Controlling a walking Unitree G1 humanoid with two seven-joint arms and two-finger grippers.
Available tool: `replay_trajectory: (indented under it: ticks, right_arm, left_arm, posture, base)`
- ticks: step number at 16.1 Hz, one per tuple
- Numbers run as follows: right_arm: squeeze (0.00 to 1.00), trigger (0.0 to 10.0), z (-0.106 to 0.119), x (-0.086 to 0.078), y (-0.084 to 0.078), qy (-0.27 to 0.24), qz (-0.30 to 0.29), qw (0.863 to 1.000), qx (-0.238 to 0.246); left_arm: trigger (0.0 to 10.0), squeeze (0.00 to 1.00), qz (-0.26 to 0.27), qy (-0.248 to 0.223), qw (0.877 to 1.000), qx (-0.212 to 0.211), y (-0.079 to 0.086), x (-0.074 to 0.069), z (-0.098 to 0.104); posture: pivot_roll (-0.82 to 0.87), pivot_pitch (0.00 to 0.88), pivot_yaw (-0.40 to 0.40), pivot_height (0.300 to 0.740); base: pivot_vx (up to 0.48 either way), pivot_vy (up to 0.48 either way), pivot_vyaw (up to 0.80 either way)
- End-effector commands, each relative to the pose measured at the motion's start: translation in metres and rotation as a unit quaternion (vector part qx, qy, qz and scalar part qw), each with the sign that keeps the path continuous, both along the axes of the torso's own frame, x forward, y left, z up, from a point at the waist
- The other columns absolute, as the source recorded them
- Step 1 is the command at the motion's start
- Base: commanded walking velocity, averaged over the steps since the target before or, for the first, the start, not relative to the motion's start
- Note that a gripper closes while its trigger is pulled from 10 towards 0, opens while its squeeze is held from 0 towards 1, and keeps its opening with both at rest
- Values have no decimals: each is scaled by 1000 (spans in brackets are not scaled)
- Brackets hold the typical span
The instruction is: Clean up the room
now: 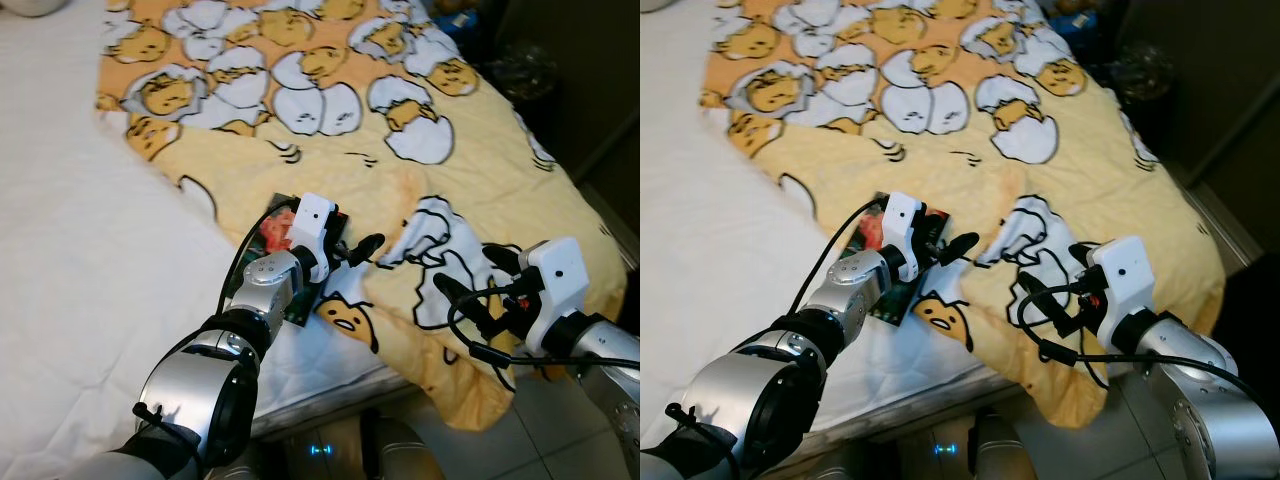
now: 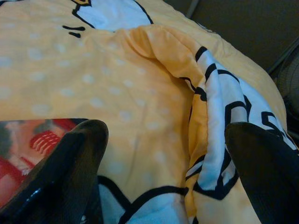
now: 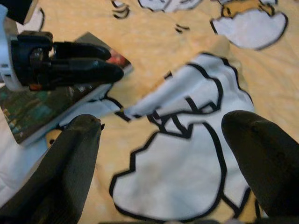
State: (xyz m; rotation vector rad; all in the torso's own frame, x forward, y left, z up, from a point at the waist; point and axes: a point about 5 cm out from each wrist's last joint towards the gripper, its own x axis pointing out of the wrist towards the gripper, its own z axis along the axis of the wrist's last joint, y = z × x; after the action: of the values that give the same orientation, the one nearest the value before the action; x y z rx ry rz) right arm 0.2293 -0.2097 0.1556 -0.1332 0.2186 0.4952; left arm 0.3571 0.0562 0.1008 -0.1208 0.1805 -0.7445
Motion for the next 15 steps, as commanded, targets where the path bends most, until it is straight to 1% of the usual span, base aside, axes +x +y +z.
replay_trajectory:
  ticks: [1,2,4,5,6,7,8,9,10,11,12,14,15]
  right_arm:
    - [0,10000,7,-4,0,-7,1,1000,1]
    - [0,10000,6,-3,1,-7,7,1000,0]
    - [0,10000,5,2,1,-7,7,1000,1]
    - [0,10000,2,8,-1,-11,-6,1000,0]
    - [0,10000,-2,14,-4,-15,-21,1000,5]
    - [0,10000,-8,22,-6,-20,-44,999,12]
    - [0,10000,-11,27,-4,-27,-49,998,25]
    - [0,10000,-12,31,-1,-30,-53,998,29]
    - [0,10000,-13,44,9,-40,-61,997,39]
    - [0,10000,-13,50,14,-44,-66,996,50]
    - [0,10000,-15,59,21,-46,-70,994,69]
    - [0,10000,-23,67,28,-44,-72,995,62]
    - [0,10000,-25,70,31,-46,-72,994,62]
  left_arm:
    - [10000,0,10,20,1000,3,6,-5,-12]
    - [10000,0,16,19,1000,4,9,-4,-12]
    - [10000,0,43,11,999,8,17,-1,-10]
    - [10000,0,53,-2,999,3,24,1,-7]
    - [10000,0,74,-14,997,7,33,2,-6]
    - [10000,0,131,-16,991,13,51,3,-10]
    - [10000,0,177,-29,984,17,63,2,-10]
    - [10000,0,192,-31,981,11,69,1,-11]
    - [10000,0,223,-52,973,13,83,-3,-12]
    - [10000,0,246,-60,967,15,90,-5,-11]
    - [10000,0,271,-67,959,39,99,-5,-10]
    - [10000,0,296,-66,950,70,110,-7,-12]
    - [10000,0,302,-71,947,79,114,-8,-11]
  posture:
    - [-530,214,40,740]
    - [-524,196,29,740]
    - [-486,187,15,740]
    - [-414,158,1,740]
    - [-350,141,5,740]
    - [-291,126,17,740]
    - [-248,107,31,740]
    - [-214,96,41,740]
    - [-171,76,59,740]
    - [-161,72,61,740]
    - [-127,67,67,740]
    - [-78,46,57,740]
    - [-78,46,57,740]
  base:
    - [0,0,0]
    - [0,0,0]
    - [0,0,0]
    - [0,0,0]
    - [0,0,0]
    - [0,0,0]
    - [0,0,0]
    - [0,0,0]
    - [0,0,0]
    - [0,0,0]
    - [0,0,0]
    - [0,0,0]
    - [0,0,0]
